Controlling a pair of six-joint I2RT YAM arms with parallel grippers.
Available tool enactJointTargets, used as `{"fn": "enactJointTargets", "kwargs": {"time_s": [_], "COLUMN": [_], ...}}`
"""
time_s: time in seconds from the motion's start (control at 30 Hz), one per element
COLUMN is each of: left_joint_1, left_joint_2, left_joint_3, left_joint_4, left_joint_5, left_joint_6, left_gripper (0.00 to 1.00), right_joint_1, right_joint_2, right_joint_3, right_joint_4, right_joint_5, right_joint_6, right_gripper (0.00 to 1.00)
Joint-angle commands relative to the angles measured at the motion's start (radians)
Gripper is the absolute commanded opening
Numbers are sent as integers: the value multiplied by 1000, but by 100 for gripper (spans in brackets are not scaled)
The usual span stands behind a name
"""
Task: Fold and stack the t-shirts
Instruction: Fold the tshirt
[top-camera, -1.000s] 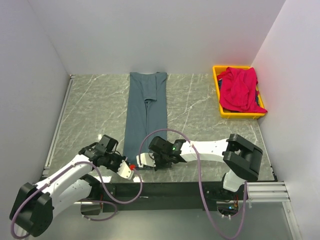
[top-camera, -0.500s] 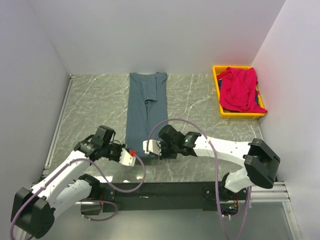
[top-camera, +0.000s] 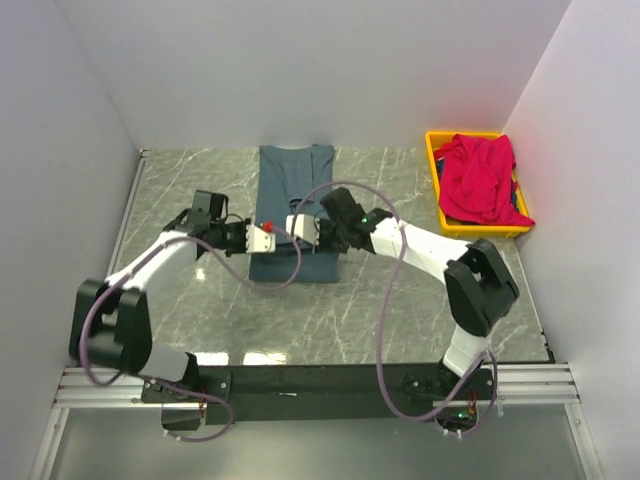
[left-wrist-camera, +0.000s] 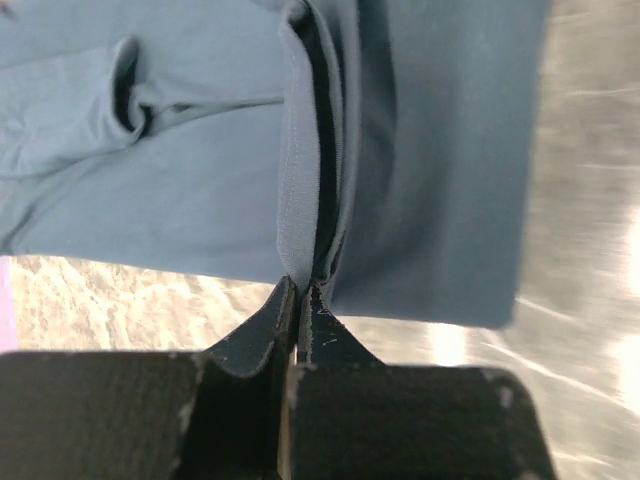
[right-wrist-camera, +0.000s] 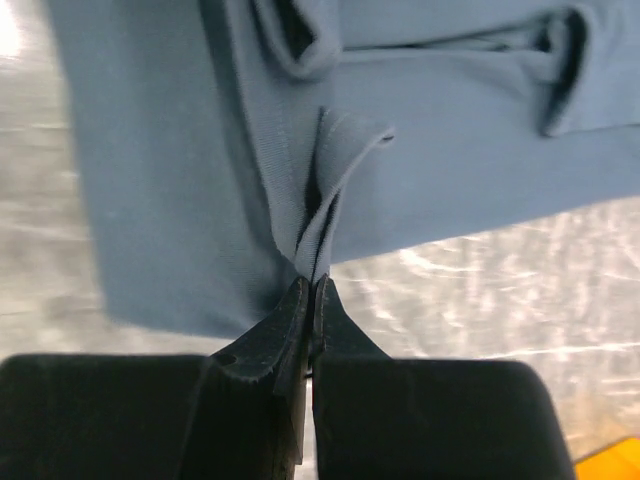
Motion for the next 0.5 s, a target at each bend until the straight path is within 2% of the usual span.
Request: {"fn": "enactJointTargets", "kwargs": {"time_s": [0.0, 0.13, 0.23, 0.47], "left_joint_1": [32, 52, 65, 78], "left_joint_2": [104, 205, 292, 450], "left_joint_3": [95, 167, 273, 385], "left_joint_4": [77, 172, 180, 223], "left_joint_5": [38, 42, 48, 18], "left_joint_6": [-2, -25, -44, -70], "left_gripper": [1, 1, 1, 1], "right_joint_1": [-44, -98, -132, -165], "right_joint_2": [80, 175, 233, 364], "right_joint_3": [107, 238, 307, 427], "right_joint_4": [23, 13, 20, 49], "right_joint_5": [2, -8, -10, -5], "right_joint_6": [-83, -105, -123, -135], "right_gripper": [0, 0, 0, 0]}}
